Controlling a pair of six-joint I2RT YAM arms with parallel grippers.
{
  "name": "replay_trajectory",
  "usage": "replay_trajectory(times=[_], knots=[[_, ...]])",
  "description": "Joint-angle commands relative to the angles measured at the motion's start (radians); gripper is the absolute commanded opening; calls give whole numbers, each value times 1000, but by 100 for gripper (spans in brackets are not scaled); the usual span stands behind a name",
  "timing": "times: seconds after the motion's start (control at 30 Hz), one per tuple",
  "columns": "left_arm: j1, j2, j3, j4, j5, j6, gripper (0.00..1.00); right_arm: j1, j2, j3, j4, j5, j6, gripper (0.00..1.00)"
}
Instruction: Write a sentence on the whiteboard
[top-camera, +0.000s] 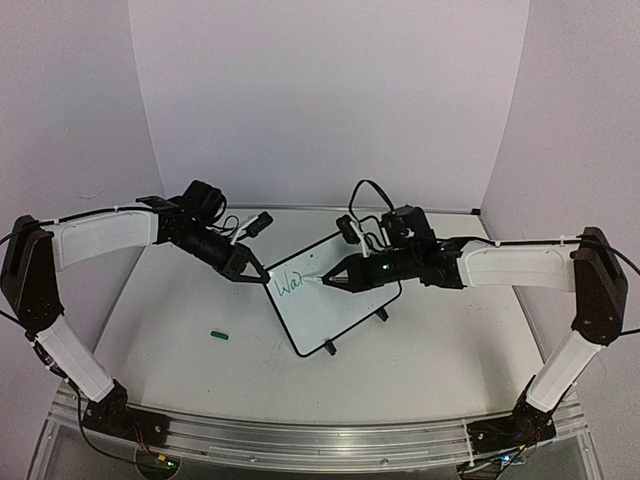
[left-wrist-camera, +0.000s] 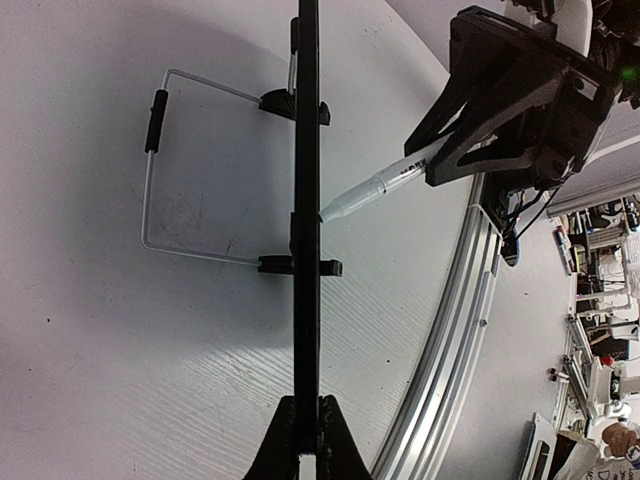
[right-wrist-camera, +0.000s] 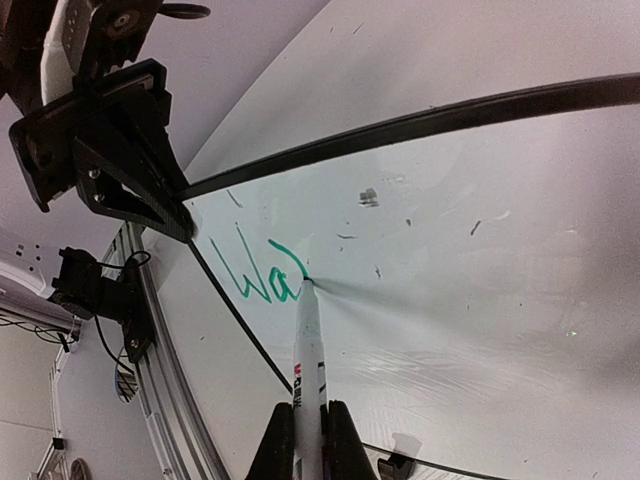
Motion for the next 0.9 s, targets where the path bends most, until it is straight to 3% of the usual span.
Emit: replay_trajectory(times=[0.0, 0.87], knots=[[-26, 16, 30, -38, 0, 46, 0, -8, -32, 40, 64, 82, 11, 0], [-31, 16, 31, -40, -1, 47, 0, -19, -71, -10, 71, 139, 28, 0]])
